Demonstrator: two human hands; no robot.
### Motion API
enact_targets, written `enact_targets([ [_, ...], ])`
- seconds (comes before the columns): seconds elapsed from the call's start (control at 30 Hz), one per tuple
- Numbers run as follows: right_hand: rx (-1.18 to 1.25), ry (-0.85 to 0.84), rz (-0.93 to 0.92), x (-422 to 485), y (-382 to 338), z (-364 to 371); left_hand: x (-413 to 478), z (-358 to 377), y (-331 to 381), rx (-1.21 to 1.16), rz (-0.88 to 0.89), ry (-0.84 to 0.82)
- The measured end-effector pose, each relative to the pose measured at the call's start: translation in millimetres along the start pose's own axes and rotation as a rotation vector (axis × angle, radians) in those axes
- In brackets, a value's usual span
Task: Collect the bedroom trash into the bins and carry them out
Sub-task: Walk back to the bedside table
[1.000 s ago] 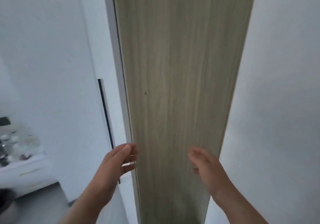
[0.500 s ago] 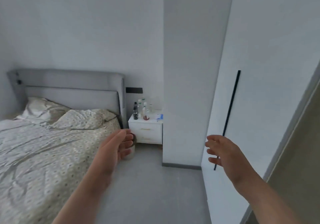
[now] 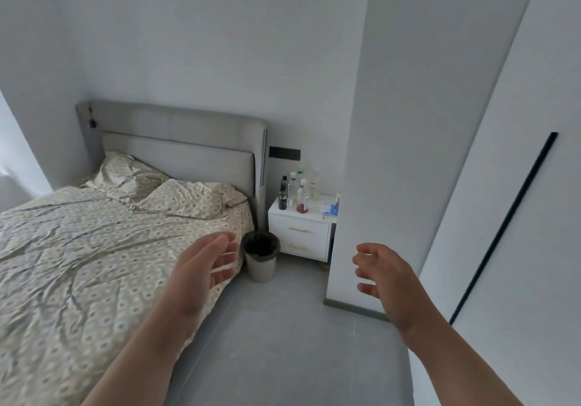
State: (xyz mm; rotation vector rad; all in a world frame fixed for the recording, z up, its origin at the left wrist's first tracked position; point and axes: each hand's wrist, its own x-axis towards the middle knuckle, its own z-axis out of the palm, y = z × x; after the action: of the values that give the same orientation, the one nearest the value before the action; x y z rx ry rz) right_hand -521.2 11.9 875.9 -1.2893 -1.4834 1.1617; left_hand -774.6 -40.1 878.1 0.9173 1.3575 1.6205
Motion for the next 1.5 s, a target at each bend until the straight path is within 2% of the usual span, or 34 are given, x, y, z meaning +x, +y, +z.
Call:
enact_targets([
  [0.23,0.018,0.000,-0.003,124,22,-12,109,39,-23,0.065,0.007,0.006],
  [0.53,0.014,-0.029,0.041,266,20,-8,243,56,-34,0.084,-0.007,0.055],
  [0.73,-0.048,-0.033,0.073,363,28,29,343,50,-61,0.064,-0.043,0.049],
  [1.1,-0.009,-0.014,0.172,579,17,132,596,28,-68,0.095,-0.048,-0.029],
  [1.33,0.030,0.002,0.289,696,45,156,725,40,-104,0.116,-0.141,-0.077],
  [1.5,0.019,0.053,0.363,811,77,164,832,61,-144,0.162,-0.206,-0.077],
])
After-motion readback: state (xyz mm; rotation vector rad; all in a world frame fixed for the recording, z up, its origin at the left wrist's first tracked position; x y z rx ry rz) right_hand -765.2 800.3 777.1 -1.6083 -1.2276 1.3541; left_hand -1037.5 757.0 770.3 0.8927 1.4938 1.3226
